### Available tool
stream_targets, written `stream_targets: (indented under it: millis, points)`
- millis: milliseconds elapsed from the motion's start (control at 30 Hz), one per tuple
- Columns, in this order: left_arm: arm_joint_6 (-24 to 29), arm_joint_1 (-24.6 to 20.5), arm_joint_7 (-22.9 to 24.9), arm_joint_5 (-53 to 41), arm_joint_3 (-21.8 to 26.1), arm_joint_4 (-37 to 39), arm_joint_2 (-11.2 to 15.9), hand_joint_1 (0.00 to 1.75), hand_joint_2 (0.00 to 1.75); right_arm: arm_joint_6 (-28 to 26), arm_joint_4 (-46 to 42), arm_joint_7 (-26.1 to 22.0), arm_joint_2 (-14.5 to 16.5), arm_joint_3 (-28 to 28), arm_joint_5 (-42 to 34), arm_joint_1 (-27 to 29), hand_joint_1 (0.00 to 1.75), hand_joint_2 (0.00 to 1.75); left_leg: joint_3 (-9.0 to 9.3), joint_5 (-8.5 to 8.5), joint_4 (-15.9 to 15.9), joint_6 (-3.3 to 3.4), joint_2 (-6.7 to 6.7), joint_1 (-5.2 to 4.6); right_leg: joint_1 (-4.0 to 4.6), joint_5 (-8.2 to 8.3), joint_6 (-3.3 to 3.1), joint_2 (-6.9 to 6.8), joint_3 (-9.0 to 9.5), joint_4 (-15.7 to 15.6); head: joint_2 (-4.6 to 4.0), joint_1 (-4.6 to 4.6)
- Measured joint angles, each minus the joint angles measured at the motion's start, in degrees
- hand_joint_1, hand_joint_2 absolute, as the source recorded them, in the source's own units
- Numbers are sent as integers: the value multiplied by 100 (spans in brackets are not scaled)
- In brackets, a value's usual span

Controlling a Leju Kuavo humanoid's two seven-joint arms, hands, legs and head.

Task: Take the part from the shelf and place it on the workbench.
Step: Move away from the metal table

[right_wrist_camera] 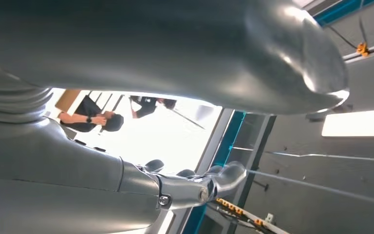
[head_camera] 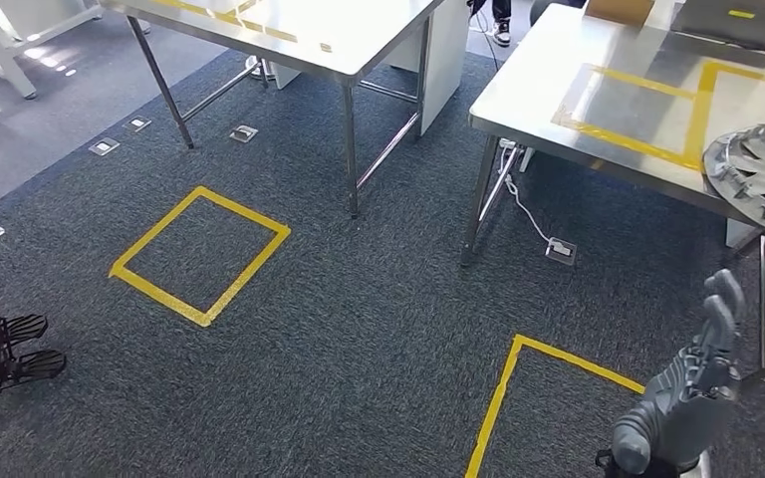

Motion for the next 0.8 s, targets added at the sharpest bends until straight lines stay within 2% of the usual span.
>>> stream_targets:
  millis: [33, 67, 133, 167, 200, 233, 267, 300, 333, 400, 433, 500, 533, 600, 633, 667, 700, 733, 767, 800]
  points:
    - [0, 11, -1, 0, 1, 1, 3, 0, 0, 1, 0, 0, -4, 8, -1, -3, 0, 0, -23, -15, 27, -28, 87, -6, -9, 20, -28, -78, 18, -33, 0, -5]
    - [0, 14, -6, 0, 1, 2, 5, 0, 0, -1, 0, 0, -5, 16, -3, -3, 0, 0, -80, -91, 134, -51, 252, -17, -22, 39, -57, -167, 37, -66, 0, -18]
    - [0, -4, -27, 2, -1, 3, 5, 0, 0, -16, 0, 0, -10, 26, -8, 3, 0, 0, -333, -424, 678, -95, 655, -22, -31, 51, -97, -366, 59, -98, 0, -47]
    - [0, -15, -41, 3, -1, 3, 5, 0, 0, -26, 0, 0, -15, 31, -8, 6, 0, 0, -508, -612, 1051, -124, 747, -6, -30, 47, -106, -467, 55, -95, 0, -57]
    - [0, -18, -51, 3, -2, 3, 5, 0, 0, -38, 1, 0, -22, 37, -9, 8, 0, 0, -646, -731, 1357, -153, 781, 15, -31, 43, -106, -565, 50, -90, 0, -58]
    - [1, -12, -57, 3, -2, 3, 7, 0, 0, -52, 2, 0, -28, 44, -12, 6, 0, 0, -696, -749, 1499, -180, 799, 37, -35, 37, -101, -657, 47, -85, 0, -58]
    - [1, -4, -52, 3, -2, 3, 10, 0, 0, -74, 3, 0, -39, 54, -24, 6, 0, 0, -632, -665, 1423, -202, 821, 57, -41, 30, -88, -744, 47, -78, 0, -59]
    - [2, 3, -41, 2, -2, 3, 13, 0, 0, -100, 4, 0, -55, 63, -42, 5, 0, 0, -454, -504, 1127, -219, 871, 73, -50, 17, -68, -825, 51, -66, 0, -60]
    - [3, 4, -29, 1, -2, 3, 16, 0, 0, -127, 5, 0, -75, 73, -66, 5, 0, 0, -226, -357, 723, -223, 987, 80, -55, -1, -39, -902, 59, -48, 0, -60]
    - [3, -10, -14, -9, -8, 6, 8, 0, 0, -180, 7, 0, -130, 90, -114, 7, 0, 0, 90, -193, 141, -168, 1203, 70, -43, -46, 40, -1033, 79, -13, 0, -52]
    - [3, -15, -12, -21, -14, 7, 3, 0, 0, -202, 7, 0, -159, 97, -128, 8, 0, 0, 129, -192, 51, -120, 1248, 57, -33, -59, 80, -1085, 95, -7, 0, -37]
    - [2, -9, -3, -48, -37, 8, 1, 0, 0, -227, 7, 0, -199, 113, -137, 9, 0, 0, 107, -181, 57, -17, 1138, 31, -41, -64, 159, -1180, 131, -22, 0, -7]
    - [2, -3, 1, -60, -46, 8, 3, 0, 0, -227, 7, 0, -213, 120, -138, 9, 0, 0, 106, -166, 42, 28, 1075, 31, -58, -85, 200, -1138, 144, -8, 0, 5]
    - [2, -3, 9, -66, -55, 8, 7, 0, 0, -227, 7, 0, -235, 126, -138, 19, 0, 0, 110, -122, 4, 109, 950, 45, -85, -287, 254, -843, 46, 253, 0, 25]
    - [2, -10, 11, -67, -56, 8, 7, 0, 0, -227, 7, 0, -248, 128, -140, 34, 0, 0, 98, -104, -5, 137, 886, 48, -90, -469, 263, -649, -96, 558, 0, 42]
    - [2, -19, 14, -67, -57, 8, 7, 0, 0, -228, 7, 0, -259, 128, -142, 54, 0, 0, 81, -91, -6, 156, 815, 40, -85, -662, 259, -528, -286, 939, 0, 54]
    - [1, -26, 14, -67, -60, 8, 7, 0, 0, -228, 7, 0, -267, 128, -146, 73, 0, 0, 65, -81, -5, 170, 737, 29, -77, -802, 252, -475, -470, 1296, 0, 65]
    - [1, -25, 15, -67, -61, 8, 7, 0, 0, -228, 7, 0, -271, 128, -149, 86, 0, 0, 54, -73, -3, 175, 652, 18, -70, -841, 238, -453, -594, 1516, 0, 71]
    - [1, -18, 17, -67, -62, 8, 8, 0, 0, -228, 7, 0, -274, 128, -149, 93, 0, 0, 48, -66, 2, 175, 565, 10, -62, -759, 219, -438, -614, 1522, 0, 74]
    - [0, -12, 19, -67, -63, 8, 8, 0, 0, -228, 7, 0, -278, 128, -150, 95, 0, 0, 47, -59, 8, 170, 480, 6, -56, -589, 196, -408, -534, 1327, 0, 77]
